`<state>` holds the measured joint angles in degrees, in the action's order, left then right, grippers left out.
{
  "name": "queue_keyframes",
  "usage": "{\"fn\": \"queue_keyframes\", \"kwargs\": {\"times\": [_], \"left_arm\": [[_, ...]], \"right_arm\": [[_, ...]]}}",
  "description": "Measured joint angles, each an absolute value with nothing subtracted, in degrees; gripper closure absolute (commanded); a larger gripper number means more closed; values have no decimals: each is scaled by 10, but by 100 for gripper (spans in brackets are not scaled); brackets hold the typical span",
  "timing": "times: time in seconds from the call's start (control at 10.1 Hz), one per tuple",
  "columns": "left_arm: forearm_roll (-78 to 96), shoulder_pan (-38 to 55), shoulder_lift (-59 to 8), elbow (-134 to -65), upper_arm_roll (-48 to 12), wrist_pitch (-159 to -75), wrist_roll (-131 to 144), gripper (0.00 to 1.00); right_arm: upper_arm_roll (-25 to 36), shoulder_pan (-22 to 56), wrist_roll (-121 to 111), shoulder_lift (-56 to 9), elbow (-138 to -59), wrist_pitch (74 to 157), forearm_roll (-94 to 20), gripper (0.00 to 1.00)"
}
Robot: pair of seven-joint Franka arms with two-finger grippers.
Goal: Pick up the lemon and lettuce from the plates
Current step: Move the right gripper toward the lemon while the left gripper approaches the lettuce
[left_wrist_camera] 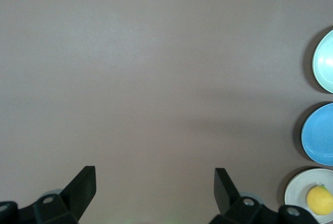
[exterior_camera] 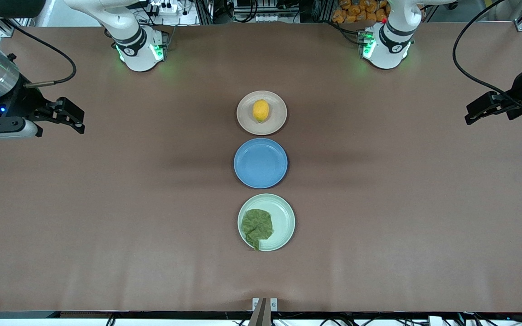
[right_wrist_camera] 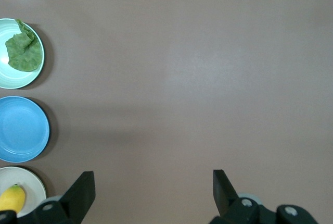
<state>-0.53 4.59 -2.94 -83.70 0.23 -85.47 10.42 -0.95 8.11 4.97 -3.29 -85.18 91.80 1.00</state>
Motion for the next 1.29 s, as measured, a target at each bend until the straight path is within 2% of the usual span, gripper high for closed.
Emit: {"fn": "queue_keyframes", "kwargs": {"times": [0.5,0.79,0.99,1.29], "left_arm": [[-5,46,-33,-834,1,-855,98,0],[-5,48,-50,-834,-6,-860,89,0],[-5,64,-78,-835,-24,-902,89,0],[-5,118,-146,-837,-29,-1024,91,0]], "right_arm": [[-13,83,50,-33,-853,906,9,0],[-22,129,57,-33,-861,884,3,0],[-25,183,104,-34,-888,867,-39,0],[-29,293,219,-51,-934,912,-62,0]]}}
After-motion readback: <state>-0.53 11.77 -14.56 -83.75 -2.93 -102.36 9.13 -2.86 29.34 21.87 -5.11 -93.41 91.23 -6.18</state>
